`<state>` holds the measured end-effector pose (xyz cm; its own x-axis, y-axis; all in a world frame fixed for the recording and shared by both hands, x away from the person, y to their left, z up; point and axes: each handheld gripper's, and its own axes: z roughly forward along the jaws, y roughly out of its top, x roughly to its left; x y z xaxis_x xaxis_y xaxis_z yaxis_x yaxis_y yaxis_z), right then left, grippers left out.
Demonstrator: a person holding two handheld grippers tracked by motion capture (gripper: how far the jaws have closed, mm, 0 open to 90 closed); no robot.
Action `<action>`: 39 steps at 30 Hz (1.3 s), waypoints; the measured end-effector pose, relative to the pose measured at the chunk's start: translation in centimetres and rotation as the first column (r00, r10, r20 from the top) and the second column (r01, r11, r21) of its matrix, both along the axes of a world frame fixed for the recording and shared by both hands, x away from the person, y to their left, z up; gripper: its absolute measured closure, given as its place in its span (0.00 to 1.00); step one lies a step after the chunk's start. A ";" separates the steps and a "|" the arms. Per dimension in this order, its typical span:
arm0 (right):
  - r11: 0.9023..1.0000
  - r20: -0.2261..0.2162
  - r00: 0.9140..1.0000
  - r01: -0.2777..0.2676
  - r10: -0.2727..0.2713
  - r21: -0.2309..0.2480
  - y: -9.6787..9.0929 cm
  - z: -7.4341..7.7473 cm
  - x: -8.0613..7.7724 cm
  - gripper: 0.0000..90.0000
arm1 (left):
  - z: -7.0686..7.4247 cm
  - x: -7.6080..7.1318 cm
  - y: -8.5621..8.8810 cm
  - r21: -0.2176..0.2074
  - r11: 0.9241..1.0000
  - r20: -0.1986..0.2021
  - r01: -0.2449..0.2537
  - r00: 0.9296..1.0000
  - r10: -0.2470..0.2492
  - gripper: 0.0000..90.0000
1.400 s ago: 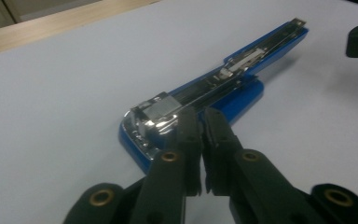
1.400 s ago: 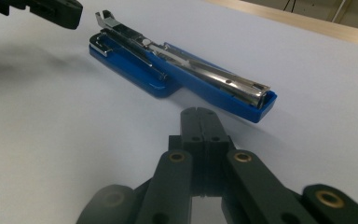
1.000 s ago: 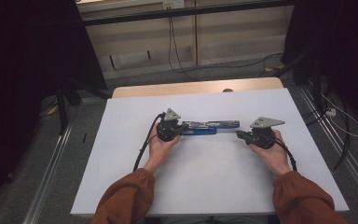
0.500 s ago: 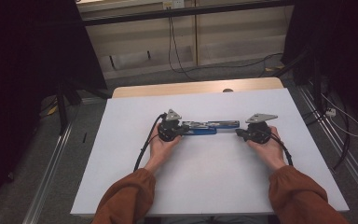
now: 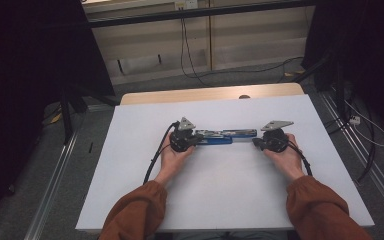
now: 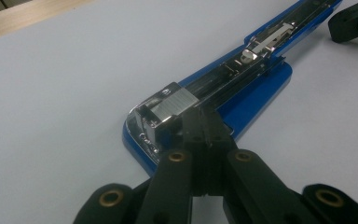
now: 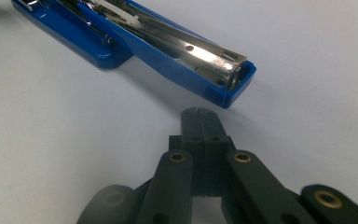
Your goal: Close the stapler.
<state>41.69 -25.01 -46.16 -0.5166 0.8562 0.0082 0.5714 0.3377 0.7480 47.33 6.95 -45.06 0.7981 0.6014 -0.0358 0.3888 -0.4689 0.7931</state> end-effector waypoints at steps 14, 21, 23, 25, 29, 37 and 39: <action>1.000 0.004 1.000 0.004 -0.004 0.027 0.0 -0.1 0.3 1.00 | 0.0 0.1 0.1 0.001 1.000 0.008 0.002 1.000 -0.002 1.00; 1.000 0.008 1.000 0.012 -0.012 0.027 0.0 -0.1 0.4 1.00 | -0.1 0.2 0.2 -0.012 1.000 -0.005 0.001 1.000 -0.002 1.00; 1.000 0.010 1.000 0.014 -0.014 0.019 0.0 0.0 0.4 1.00 | -0.1 0.2 0.2 -0.012 1.000 -0.005 0.002 1.000 -0.002 1.00; 1.000 0.011 1.000 0.012 -0.013 0.018 0.0 0.0 0.4 1.00 | -0.1 0.2 0.3 -0.014 1.000 -0.006 0.003 1.000 -0.003 1.00; 1.000 0.013 1.000 0.019 -0.019 0.023 -0.1 0.0 0.5 1.00 | -0.1 0.2 0.2 -0.011 1.000 -0.004 0.001 1.000 -0.001 1.00; 0.999 0.014 1.000 0.022 -0.023 0.041 -0.2 0.0 0.5 1.00 | -0.1 0.2 0.2 -0.022 1.000 -0.012 -0.003 1.000 0.003 1.00; 0.999 0.013 1.000 0.021 -0.022 0.046 -0.1 0.0 0.5 1.00 | -0.1 0.1 0.2 -0.021 1.000 -0.011 -0.004 1.000 0.003 1.00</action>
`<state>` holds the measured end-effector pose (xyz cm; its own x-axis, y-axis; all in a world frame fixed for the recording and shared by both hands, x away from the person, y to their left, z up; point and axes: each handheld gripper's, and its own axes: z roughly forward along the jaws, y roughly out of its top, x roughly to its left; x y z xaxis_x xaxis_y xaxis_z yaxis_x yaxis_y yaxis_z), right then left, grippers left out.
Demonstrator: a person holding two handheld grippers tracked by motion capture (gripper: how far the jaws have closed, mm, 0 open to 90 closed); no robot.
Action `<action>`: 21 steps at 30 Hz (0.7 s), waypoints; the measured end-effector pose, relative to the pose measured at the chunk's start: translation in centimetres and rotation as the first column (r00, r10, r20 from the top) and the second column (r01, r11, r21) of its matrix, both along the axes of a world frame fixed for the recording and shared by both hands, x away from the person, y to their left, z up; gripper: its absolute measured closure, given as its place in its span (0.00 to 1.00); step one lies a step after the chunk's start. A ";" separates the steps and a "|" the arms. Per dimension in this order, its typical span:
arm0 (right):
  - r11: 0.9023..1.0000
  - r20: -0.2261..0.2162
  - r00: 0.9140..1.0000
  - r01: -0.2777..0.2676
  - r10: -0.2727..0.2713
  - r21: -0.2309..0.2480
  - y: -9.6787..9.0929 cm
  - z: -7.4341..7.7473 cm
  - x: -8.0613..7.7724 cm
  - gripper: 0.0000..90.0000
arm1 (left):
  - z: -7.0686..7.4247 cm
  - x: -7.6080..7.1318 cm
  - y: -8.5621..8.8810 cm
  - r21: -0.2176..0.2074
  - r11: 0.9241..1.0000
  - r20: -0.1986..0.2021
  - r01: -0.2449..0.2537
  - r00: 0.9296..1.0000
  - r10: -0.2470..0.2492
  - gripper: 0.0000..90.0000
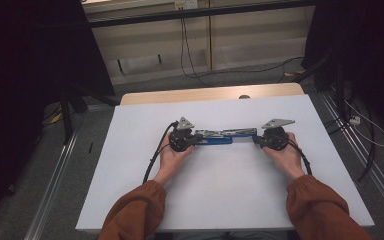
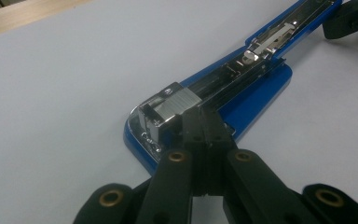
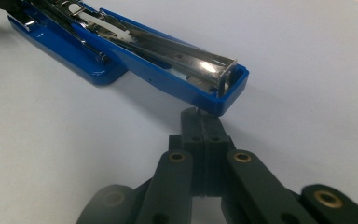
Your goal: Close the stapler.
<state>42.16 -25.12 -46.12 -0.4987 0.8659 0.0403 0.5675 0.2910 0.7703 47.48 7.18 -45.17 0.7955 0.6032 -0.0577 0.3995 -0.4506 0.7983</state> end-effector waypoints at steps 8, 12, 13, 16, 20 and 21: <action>1.000 0.005 1.000 0.005 -0.005 0.011 0.1 0.0 0.1 1.00 | 0.0 0.0 0.0 0.009 1.000 0.010 0.001 1.000 -0.002 1.00; 1.000 0.014 1.000 0.003 -0.003 0.022 0.1 0.0 0.1 1.00 | 0.0 0.0 0.0 0.019 1.000 0.025 0.000 1.000 0.000 1.00; 1.000 0.014 1.000 0.003 -0.003 0.030 0.0 0.0 0.1 1.00 | 0.0 0.0 0.0 0.013 1.000 0.017 0.002 1.000 -0.002 1.00; 0.999 0.022 1.000 -0.001 0.000 0.040 0.0 0.0 0.1 1.00 | 0.0 0.0 0.0 0.011 1.000 0.018 0.002 1.000 -0.003 1.00; 0.999 0.046 0.999 -0.008 0.007 0.041 0.2 0.1 0.1 1.00 | 0.0 -0.1 0.0 0.009 1.000 0.017 0.003 1.000 -0.003 1.00; 0.999 0.054 0.999 -0.009 0.006 0.047 0.2 0.2 0.1 1.00 | 0.0 -0.1 0.0 0.009 1.000 0.018 0.003 1.000 -0.003 1.00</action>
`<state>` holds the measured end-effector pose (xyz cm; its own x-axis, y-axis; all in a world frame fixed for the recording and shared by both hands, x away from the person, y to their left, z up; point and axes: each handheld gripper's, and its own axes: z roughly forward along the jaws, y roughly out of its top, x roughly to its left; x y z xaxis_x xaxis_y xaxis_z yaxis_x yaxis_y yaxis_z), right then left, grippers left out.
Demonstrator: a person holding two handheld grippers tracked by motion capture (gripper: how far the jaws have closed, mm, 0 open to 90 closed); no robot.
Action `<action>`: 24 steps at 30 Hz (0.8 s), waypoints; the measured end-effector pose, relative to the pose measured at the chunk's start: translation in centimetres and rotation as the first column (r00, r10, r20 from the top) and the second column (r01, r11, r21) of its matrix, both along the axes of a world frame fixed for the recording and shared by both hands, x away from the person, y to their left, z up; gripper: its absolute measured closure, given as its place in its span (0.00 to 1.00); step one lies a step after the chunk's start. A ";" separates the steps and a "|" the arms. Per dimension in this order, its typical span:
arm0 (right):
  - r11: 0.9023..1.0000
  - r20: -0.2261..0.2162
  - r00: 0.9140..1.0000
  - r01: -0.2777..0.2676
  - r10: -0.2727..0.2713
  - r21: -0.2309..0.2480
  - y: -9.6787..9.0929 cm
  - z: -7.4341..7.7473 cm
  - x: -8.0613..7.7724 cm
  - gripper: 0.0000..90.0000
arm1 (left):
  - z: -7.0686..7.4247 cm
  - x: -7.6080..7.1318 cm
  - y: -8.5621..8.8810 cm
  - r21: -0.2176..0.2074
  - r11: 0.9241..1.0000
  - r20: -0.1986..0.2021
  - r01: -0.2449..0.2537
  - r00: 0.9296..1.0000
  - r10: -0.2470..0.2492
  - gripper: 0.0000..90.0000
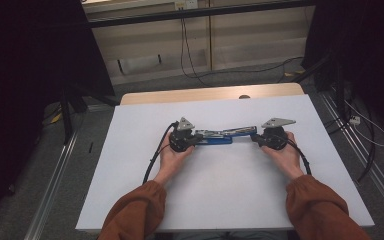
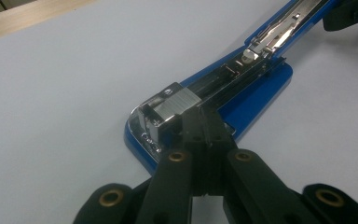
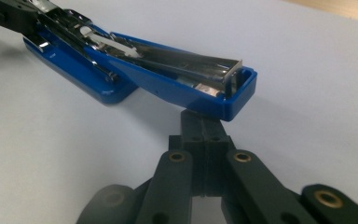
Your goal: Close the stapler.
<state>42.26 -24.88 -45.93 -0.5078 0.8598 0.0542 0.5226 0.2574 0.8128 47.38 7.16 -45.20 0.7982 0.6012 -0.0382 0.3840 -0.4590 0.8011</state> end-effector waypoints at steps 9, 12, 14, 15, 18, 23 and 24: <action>0.999 0.089 0.996 -0.029 0.026 0.032 0.5 0.6 -0.2 1.00 | 0.1 -0.2 0.0 0.010 1.000 0.000 0.008 1.000 -0.008 1.00; 0.999 0.091 0.995 -0.036 0.032 0.034 0.6 0.5 -0.2 1.00 | 0.0 -0.2 0.0 0.000 1.000 -0.005 0.002 1.000 -0.002 1.00; 0.999 0.091 0.995 -0.039 0.036 0.037 0.6 0.5 -0.2 1.00 | -0.1 -0.1 0.0 -0.009 1.000 -0.008 0.000 1.000 0.000 1.00; 0.998 0.091 0.995 -0.039 0.036 0.040 0.6 0.5 -0.2 1.00 | -0.1 -0.1 0.0 -0.009 1.000 -0.009 0.000 1.000 0.000 1.00; 0.998 0.092 0.995 -0.036 0.032 0.051 0.5 0.6 -0.2 1.00 | -0.1 -0.1 0.1 -0.011 1.000 -0.011 -0.001 1.000 0.001 1.00; 0.997 0.090 0.996 -0.026 0.019 0.073 0.2 0.7 -0.3 0.99 | 0.0 -0.1 0.4 -0.034 0.999 -0.042 -0.022 0.999 0.021 0.98; 0.997 0.093 0.995 -0.030 0.023 0.074 0.1 0.7 -0.3 0.99 | 0.0 -0.1 0.4 -0.034 0.999 -0.041 -0.026 0.999 0.024 0.98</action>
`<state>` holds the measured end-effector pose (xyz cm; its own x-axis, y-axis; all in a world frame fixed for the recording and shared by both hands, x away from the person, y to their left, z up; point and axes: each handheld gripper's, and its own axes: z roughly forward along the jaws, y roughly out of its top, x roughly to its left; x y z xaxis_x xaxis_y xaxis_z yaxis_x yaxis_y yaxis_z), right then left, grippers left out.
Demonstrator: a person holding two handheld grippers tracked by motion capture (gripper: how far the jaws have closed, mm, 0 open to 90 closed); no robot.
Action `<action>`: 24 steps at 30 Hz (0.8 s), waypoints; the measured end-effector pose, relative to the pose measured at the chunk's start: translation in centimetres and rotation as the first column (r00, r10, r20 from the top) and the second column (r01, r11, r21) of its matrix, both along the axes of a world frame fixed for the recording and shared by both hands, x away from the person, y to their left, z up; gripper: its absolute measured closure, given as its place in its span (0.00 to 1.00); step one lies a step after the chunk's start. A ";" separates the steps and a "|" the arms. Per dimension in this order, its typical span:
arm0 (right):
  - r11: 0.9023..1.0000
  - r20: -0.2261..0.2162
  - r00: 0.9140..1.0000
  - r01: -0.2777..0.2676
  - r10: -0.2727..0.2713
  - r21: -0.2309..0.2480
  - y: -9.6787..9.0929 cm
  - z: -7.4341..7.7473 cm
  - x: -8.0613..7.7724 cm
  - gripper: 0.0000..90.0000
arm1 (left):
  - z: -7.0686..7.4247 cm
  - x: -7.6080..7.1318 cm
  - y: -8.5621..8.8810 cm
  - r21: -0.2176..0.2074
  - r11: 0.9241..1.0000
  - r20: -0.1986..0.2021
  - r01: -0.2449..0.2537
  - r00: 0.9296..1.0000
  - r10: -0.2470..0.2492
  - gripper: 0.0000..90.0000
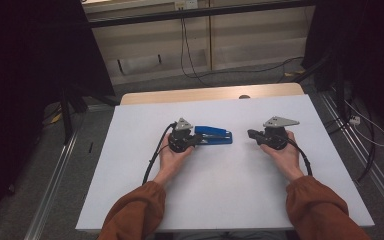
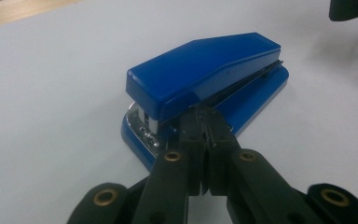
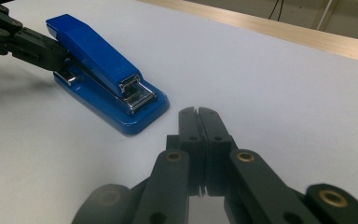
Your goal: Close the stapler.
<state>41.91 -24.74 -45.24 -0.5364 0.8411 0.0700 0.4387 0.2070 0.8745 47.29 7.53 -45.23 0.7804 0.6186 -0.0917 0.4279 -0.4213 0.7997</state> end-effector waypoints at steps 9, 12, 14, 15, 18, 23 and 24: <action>1.000 0.010 1.000 0.006 -0.006 0.026 -0.5 0.3 0.0 0.92 | 0.2 -0.4 0.6 -0.003 1.000 -0.011 -0.003 1.000 0.003 0.90; 0.999 0.005 1.000 0.007 -0.007 0.032 -0.7 0.3 0.0 0.88 | 0.4 -0.6 0.8 -0.008 1.000 -0.006 -0.002 1.000 0.002 0.88; 0.999 0.004 1.000 0.012 -0.012 0.033 -0.7 0.4 -0.1 0.85 | 0.5 -0.7 0.9 -0.007 1.000 -0.003 -0.003 1.000 0.003 0.84; 0.999 0.002 1.000 0.010 -0.010 0.035 -0.6 0.4 -0.1 0.82 | 0.6 -0.8 1.0 -0.001 1.000 0.003 0.000 1.000 0.000 0.83; 0.999 0.006 1.000 0.003 -0.004 0.044 -0.5 0.5 -0.2 0.67 | 0.6 -1.0 1.3 0.006 1.000 0.013 -0.005 1.000 0.005 0.77; 0.999 0.015 1.000 0.018 -0.019 0.048 -0.3 0.8 -0.4 0.49 | 0.8 -1.3 1.8 -0.019 1.000 0.010 -0.017 1.000 0.018 0.62; 0.998 0.015 1.000 0.021 -0.022 0.053 -0.3 0.8 -0.4 0.45 | 0.8 -1.4 1.9 -0.027 0.999 0.009 -0.023 1.000 0.024 0.57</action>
<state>41.51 -25.02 -44.41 -0.5197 0.8477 0.1066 0.4287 0.1509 0.8908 45.88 9.39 -44.39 0.7665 0.6341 -0.1015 0.4300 -0.3893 0.8146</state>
